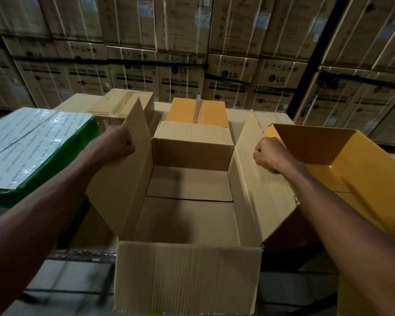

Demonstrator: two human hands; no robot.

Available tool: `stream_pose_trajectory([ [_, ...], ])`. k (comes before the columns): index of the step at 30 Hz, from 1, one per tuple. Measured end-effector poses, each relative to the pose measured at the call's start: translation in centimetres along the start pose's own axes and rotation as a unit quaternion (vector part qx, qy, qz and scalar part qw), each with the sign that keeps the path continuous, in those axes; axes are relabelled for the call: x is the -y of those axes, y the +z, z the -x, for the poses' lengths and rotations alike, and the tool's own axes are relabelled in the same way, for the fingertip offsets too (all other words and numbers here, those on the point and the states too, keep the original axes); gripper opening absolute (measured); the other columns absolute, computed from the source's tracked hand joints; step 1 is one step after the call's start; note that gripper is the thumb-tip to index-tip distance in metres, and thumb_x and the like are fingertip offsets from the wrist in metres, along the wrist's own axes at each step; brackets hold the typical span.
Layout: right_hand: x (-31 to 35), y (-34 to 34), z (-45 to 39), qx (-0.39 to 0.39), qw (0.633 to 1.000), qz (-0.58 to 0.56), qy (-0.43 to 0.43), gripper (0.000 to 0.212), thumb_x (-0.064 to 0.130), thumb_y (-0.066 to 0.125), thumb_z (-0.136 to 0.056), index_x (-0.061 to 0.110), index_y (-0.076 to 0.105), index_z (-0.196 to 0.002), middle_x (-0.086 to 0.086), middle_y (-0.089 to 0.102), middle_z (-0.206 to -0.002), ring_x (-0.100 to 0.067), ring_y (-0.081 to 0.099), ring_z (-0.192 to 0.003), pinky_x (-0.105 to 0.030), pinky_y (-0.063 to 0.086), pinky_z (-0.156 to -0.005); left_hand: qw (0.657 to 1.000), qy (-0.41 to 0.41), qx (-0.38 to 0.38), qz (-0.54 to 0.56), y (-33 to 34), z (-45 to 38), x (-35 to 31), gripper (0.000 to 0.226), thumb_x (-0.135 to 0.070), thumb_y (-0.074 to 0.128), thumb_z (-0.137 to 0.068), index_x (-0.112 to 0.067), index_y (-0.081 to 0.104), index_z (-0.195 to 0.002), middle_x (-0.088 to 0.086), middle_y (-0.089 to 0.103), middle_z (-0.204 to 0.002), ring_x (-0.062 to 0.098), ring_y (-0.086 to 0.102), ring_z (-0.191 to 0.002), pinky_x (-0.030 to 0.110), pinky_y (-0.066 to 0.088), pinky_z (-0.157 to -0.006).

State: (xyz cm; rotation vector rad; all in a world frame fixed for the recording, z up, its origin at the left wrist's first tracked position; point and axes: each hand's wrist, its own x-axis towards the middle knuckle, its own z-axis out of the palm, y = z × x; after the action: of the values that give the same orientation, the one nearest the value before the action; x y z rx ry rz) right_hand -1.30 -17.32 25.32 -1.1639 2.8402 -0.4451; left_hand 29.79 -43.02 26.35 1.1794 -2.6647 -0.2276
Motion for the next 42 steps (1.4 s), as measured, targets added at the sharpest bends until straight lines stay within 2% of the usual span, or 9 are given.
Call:
stream_pose_trajectory([
  [4, 0.9, -2.7, 2.6, -0.014, 1.000, -0.014, -0.009, 0.036, 0.019, 0.062, -0.102, 0.008, 0.069, -0.069, -0.009, 0.069, -0.072, -0.022, 0.064, -0.059, -0.035, 0.049, -0.050, 1.000, 0.010, -0.019, 0.000, -2.2, 1.7, -0.1, 0.015, -0.013, 0.070, -0.091, -0.011, 0.069, -0.077, 0.003, 0.065, -0.071, 0.008, 0.062, -0.060, 0.017, 0.038, -0.049],
  [9, 2.7, -6.6, 6.9, -0.046, 0.998, -0.033, 0.002, 0.031, 0.017, 0.060, -0.103, 0.003, 0.075, -0.079, -0.014, 0.073, -0.076, -0.020, 0.060, -0.056, -0.028, 0.044, -0.048, 0.998, 0.047, -0.038, 0.005, -6.5, 5.0, 0.1, 0.017, -0.011, 0.071, -0.087, -0.004, 0.072, -0.072, 0.011, 0.065, -0.070, 0.024, 0.065, -0.064, 0.034, 0.051, -0.052],
  [19, 7.0, -15.1, 14.4, -0.114, 0.993, -0.035, -0.011, 0.035, 0.013, 0.060, -0.102, 0.006, 0.068, -0.068, -0.013, 0.073, -0.077, -0.023, 0.066, -0.058, -0.026, 0.044, -0.045, 0.988, 0.112, -0.102, -0.025, -17.3, 10.2, -1.6, 0.030, -0.010, 0.073, -0.084, -0.017, 0.060, -0.058, 0.004, 0.058, -0.062, 0.016, 0.059, -0.057, 0.027, 0.040, -0.048],
  [21, 7.4, -17.3, 15.4, -0.132, 0.990, -0.042, -0.019, 0.030, 0.014, 0.061, -0.101, 0.004, 0.073, -0.076, -0.014, 0.075, -0.082, -0.026, 0.072, -0.066, -0.032, 0.053, -0.050, 0.986, 0.114, -0.112, -0.040, -19.4, 10.9, -2.4, 0.032, -0.009, 0.074, -0.083, -0.013, 0.060, -0.054, 0.008, 0.059, -0.058, 0.021, 0.061, -0.054, 0.029, 0.042, -0.047],
  [25, 6.7, -21.8, 17.0, -0.167, 0.984, -0.052, -0.037, 0.025, 0.014, 0.062, -0.101, 0.002, 0.075, -0.083, -0.014, 0.074, -0.085, -0.021, 0.065, -0.062, -0.025, 0.045, -0.047, 0.980, 0.118, -0.147, -0.071, -23.6, 12.0, -4.5, 0.024, -0.010, 0.076, -0.082, -0.008, 0.068, -0.059, 0.010, 0.062, -0.060, 0.023, 0.063, -0.056, 0.039, 0.054, -0.052],
  [32, 0.8, -29.5, 19.3, -0.242, 0.966, -0.062, -0.062, 0.017, 0.019, 0.064, -0.101, 0.009, 0.075, -0.092, -0.008, 0.074, -0.086, -0.017, 0.067, -0.067, -0.025, 0.043, -0.049, 0.967, 0.111, -0.218, -0.063, -27.4, 13.7, -12.3, 0.009, -0.015, 0.079, -0.082, -0.008, 0.077, -0.078, 0.009, 0.066, -0.071, 0.019, 0.059, -0.060, 0.036, 0.052, -0.060],
  [35, -3.6, -32.2, 20.5, -0.259, 0.962, -0.058, -0.064, 0.017, 0.019, 0.064, -0.102, 0.009, 0.075, -0.093, -0.008, 0.073, -0.087, -0.017, 0.068, -0.068, -0.025, 0.044, -0.050, 0.966, 0.102, -0.234, -0.030, -27.1, 13.9, -17.3, 0.017, -0.016, 0.080, -0.083, -0.001, 0.077, -0.092, 0.013, 0.067, -0.079, 0.020, 0.057, -0.062, 0.036, 0.049, -0.062],
  [39, -11.2, -34.9, 21.2, -0.265, 0.962, -0.039, -0.043, 0.016, 0.018, 0.063, -0.103, 0.008, 0.074, -0.095, -0.009, 0.072, -0.087, -0.018, 0.068, -0.069, -0.027, 0.044, -0.051, 0.968, 0.103, -0.229, 0.029, -24.7, 14.4, -25.9, 0.017, -0.014, 0.077, -0.087, -0.001, 0.072, -0.097, 0.011, 0.062, -0.083, 0.017, 0.056, -0.063, 0.028, 0.041, -0.049],
  [42, -17.1, -36.5, 21.3, -0.268, 0.963, -0.033, -0.026, 0.018, 0.015, 0.063, -0.102, 0.008, 0.072, -0.089, -0.010, 0.070, -0.082, -0.020, 0.066, -0.064, -0.027, 0.042, -0.050, 0.964, 0.119, -0.232, 0.060, -22.8, 14.9, -32.2, 0.014, -0.012, 0.075, -0.087, -0.003, 0.070, -0.097, 0.010, 0.061, -0.085, 0.013, 0.056, -0.064, 0.026, 0.043, -0.051],
])
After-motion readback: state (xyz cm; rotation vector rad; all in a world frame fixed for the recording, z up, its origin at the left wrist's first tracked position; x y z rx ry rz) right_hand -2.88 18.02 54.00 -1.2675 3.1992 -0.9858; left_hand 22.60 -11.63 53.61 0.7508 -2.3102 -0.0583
